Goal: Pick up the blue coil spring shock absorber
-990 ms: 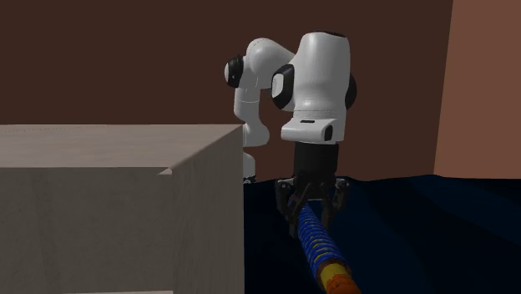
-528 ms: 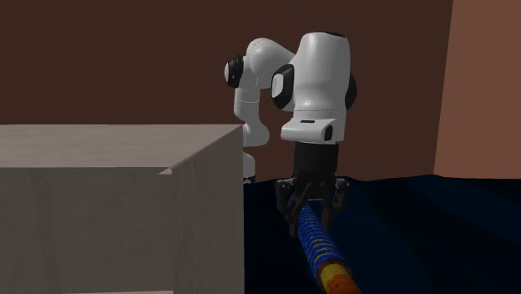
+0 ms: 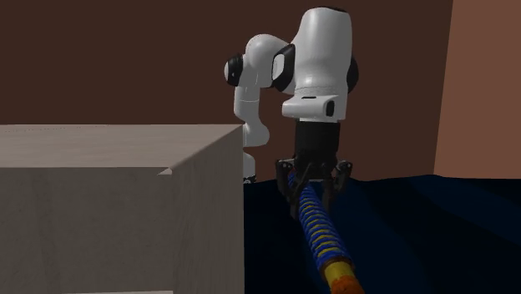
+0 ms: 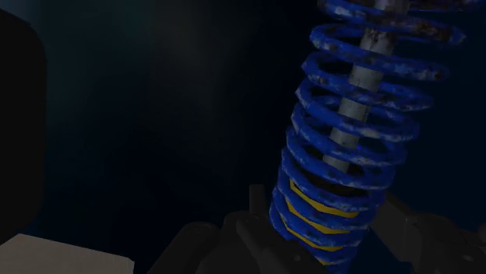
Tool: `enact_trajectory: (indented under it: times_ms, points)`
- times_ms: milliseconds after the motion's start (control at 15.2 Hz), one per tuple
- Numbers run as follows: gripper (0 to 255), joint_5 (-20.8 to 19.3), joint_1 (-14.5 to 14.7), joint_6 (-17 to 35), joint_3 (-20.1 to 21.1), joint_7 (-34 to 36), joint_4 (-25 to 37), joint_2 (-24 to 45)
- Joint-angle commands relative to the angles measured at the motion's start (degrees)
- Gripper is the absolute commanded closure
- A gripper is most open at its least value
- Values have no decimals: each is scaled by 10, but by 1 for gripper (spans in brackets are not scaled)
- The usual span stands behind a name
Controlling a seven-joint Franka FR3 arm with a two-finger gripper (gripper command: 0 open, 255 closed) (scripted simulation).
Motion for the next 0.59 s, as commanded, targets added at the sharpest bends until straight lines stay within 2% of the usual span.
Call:
enact_trajectory:
  times_ms: [0,528]
  points:
    - [255,0,-1,-14,0,-2,10,-4]
    - [255,1,-1,-57,0,-4,45,-12]
